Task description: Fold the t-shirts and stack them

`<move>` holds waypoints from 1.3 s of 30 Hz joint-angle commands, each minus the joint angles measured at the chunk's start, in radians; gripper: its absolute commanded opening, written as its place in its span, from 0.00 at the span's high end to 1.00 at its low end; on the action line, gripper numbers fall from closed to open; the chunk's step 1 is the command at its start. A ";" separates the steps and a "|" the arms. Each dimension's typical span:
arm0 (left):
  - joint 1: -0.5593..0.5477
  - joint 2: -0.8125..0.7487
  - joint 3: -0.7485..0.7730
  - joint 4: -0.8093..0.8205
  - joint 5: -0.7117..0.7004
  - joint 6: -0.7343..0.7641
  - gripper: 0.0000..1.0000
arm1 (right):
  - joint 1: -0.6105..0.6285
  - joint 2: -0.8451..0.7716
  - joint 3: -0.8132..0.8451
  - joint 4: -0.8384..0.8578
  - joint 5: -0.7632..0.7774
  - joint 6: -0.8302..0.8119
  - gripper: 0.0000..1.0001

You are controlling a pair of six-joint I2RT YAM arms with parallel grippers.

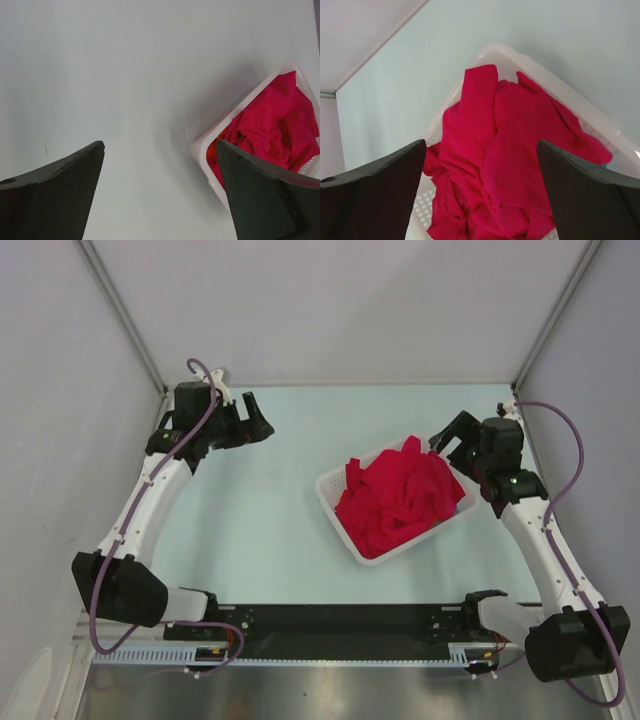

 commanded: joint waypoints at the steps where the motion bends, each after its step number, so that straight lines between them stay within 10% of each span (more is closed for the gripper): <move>1: -0.011 -0.006 0.009 0.025 -0.018 0.019 0.00 | 0.000 -0.067 -0.040 0.039 -0.013 -0.032 0.00; 39: -0.005 -0.023 0.040 -0.001 0.030 0.039 0.00 | 0.001 -0.111 -0.038 0.085 -0.010 -0.055 0.00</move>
